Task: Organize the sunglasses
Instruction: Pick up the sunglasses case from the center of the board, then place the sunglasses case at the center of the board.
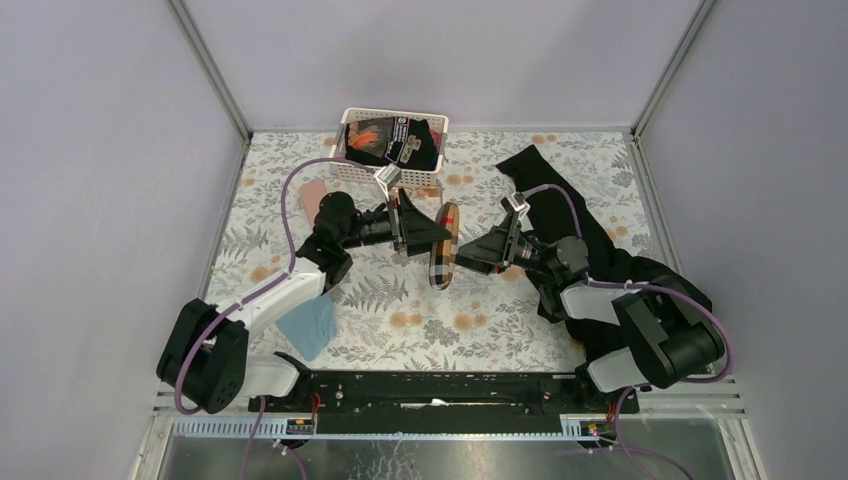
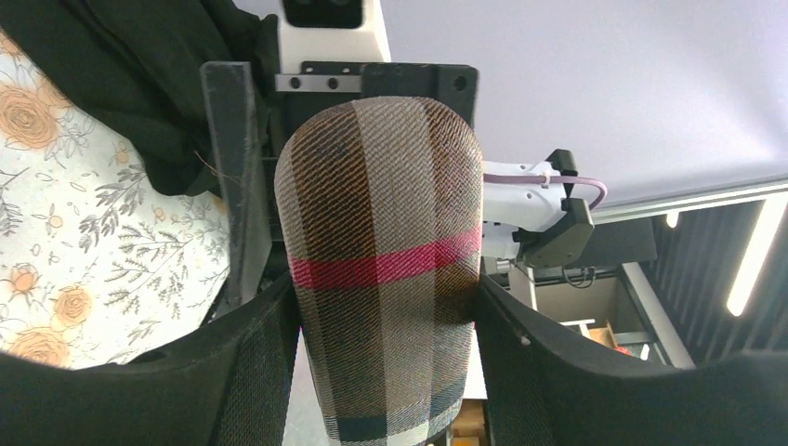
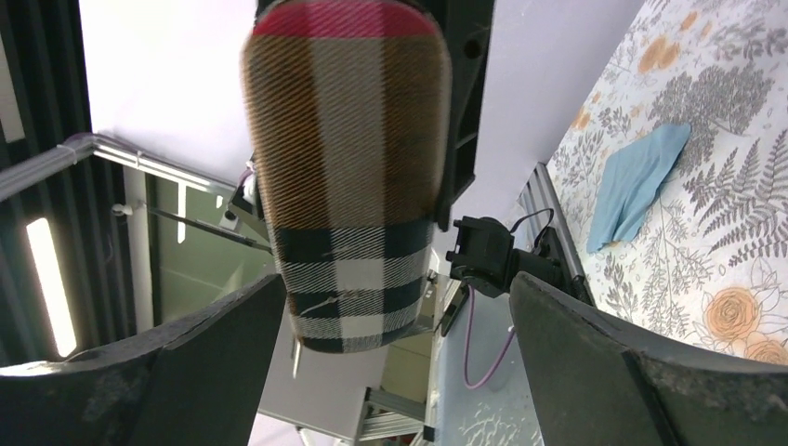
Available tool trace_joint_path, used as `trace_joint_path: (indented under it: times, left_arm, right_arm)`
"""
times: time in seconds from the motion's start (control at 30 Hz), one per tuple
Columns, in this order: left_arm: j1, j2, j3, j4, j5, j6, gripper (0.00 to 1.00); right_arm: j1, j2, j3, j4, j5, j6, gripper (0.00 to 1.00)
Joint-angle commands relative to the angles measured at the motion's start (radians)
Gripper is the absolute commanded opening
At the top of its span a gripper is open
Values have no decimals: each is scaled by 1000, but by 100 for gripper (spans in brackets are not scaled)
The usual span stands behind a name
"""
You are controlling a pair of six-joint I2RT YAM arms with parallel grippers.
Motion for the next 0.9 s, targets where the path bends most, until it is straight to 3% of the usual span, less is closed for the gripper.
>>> trace_joint_path:
  times: [0.0,0.57,0.77,0.87]
  left_arm:
    - [5,-16,-38,170,-46,-76,0]
    - [4,-30,-77,104,-88,-23,0]
    - [4,-36,-82,103,-90,-21,0]
    - [4,-43,-86,99,-90,-18,0]
  right_arm:
    - [41,52,57,199,7,47,97]
    - [123,88,119,200,58,58,90]
    - [127,100,133,198,65,57,73]
    - [128,113,135,199,73,57,71]
